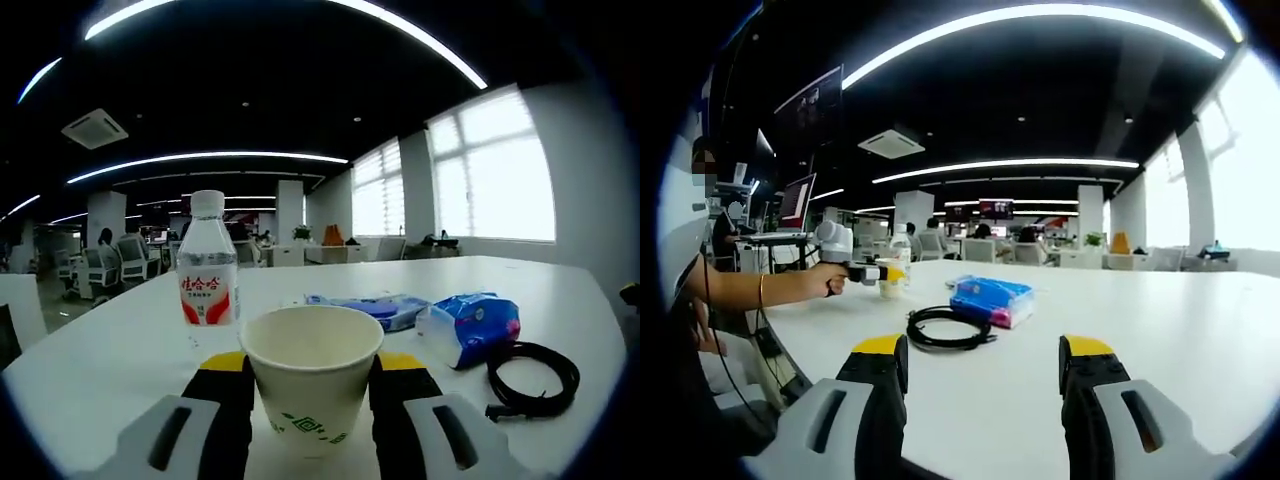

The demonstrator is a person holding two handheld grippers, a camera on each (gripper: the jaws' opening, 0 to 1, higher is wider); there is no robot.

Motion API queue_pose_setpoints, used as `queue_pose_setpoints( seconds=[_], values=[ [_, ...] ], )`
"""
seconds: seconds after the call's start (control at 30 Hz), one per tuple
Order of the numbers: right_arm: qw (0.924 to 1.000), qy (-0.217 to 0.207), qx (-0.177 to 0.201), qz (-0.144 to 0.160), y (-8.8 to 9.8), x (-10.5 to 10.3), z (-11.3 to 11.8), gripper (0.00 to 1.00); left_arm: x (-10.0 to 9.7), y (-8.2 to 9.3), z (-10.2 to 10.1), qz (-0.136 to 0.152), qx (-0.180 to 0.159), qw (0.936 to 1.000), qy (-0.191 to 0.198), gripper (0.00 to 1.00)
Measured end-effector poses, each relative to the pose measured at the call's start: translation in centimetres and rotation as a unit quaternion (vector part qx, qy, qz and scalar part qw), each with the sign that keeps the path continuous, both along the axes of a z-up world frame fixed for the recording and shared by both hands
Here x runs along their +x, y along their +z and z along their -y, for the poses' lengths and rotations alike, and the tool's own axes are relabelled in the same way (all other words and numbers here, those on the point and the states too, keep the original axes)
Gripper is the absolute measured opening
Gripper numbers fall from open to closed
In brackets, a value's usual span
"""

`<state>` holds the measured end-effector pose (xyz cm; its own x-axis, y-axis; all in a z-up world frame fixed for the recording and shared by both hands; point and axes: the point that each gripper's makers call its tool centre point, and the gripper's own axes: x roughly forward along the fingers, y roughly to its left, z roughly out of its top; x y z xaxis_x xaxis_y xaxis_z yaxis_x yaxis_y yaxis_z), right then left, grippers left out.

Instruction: Arrange the tabletop items into an orderly group along one side of the table until the central work area is clear of visible clutter.

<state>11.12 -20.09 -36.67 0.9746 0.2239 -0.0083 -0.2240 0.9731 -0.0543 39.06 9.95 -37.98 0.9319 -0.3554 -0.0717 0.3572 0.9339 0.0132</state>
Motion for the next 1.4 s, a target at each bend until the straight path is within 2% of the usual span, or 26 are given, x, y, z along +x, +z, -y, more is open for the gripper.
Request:
queue_pose_setpoints(
  seconds=[0.1, 0.27, 0.4, 0.53, 0.63, 1.1, 1.23, 1.4],
  values=[
    [1.0000, 0.003, 0.000, -0.001, -0.1, 0.1, -0.2, 0.58, 0.5, 0.5, 0.0, 0.002, -0.006, 1.0000, 0.004, 0.44],
    [0.9999, 0.011, -0.002, -0.002, -0.3, 0.3, -0.5, 0.58, 1.2, 1.1, 0.1, 0.012, 0.002, 0.9999, 0.009, 0.44],
    [0.9999, 0.013, -0.001, -0.003, -0.4, 0.4, -0.6, 0.58, 2.2, 1.4, 0.9, 0.009, 0.004, 0.9999, 0.007, 0.44],
    [0.9999, 0.014, -0.001, -0.004, -0.4, 0.5, -0.6, 0.58, 2.8, 1.9, 1.7, 0.019, 0.015, 0.9997, 0.005, 0.44],
    [1.0000, 0.008, -0.002, -0.005, -0.5, 0.4, -0.2, 0.58, 3.2, 2.0, 2.0, 0.017, 0.010, 0.9998, 0.001, 0.43],
    [0.9999, -0.001, 0.000, -0.010, -0.8, 0.6, 0.4, 0.58, 5.5, 2.7, 1.5, 0.030, -0.005, 0.9992, 0.028, 0.42],
    [0.9999, -0.002, -0.001, -0.012, -0.8, 0.5, 0.5, 0.58, 6.1, 2.4, 1.5, 0.028, -0.002, 0.9992, 0.029, 0.42],
    [0.9998, -0.005, 0.000, -0.017, -1.1, 0.6, 0.6, 0.58, 6.9, 2.0, 1.0, 0.019, -0.016, 0.9991, 0.034, 0.42]
  ],
)
